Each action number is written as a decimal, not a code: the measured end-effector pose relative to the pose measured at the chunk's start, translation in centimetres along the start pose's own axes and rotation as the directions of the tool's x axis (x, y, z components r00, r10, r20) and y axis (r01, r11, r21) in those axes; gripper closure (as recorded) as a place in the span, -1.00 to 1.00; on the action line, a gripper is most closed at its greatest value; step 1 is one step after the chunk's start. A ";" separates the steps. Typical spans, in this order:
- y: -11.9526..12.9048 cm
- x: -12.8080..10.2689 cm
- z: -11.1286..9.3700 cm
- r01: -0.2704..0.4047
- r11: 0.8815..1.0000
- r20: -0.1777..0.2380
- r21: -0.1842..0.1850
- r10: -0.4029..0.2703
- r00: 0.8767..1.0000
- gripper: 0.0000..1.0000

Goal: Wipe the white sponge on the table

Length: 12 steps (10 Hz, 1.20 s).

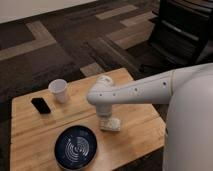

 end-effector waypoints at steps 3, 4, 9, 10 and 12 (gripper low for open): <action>-3.7 0.5 -0.2 0.026 0.998 0.005 0.062 -0.026 1.000 1.00; -4.3 1.2 -0.5 0.012 0.997 0.004 0.077 -0.012 1.000 1.00; -4.7 1.7 -0.9 -0.010 0.996 0.013 0.090 0.009 1.000 0.21; -4.7 1.7 -0.9 -0.010 0.996 0.013 0.090 0.009 1.000 -0.03; -4.7 1.7 -0.9 -0.010 0.996 0.013 0.090 0.009 1.000 -0.55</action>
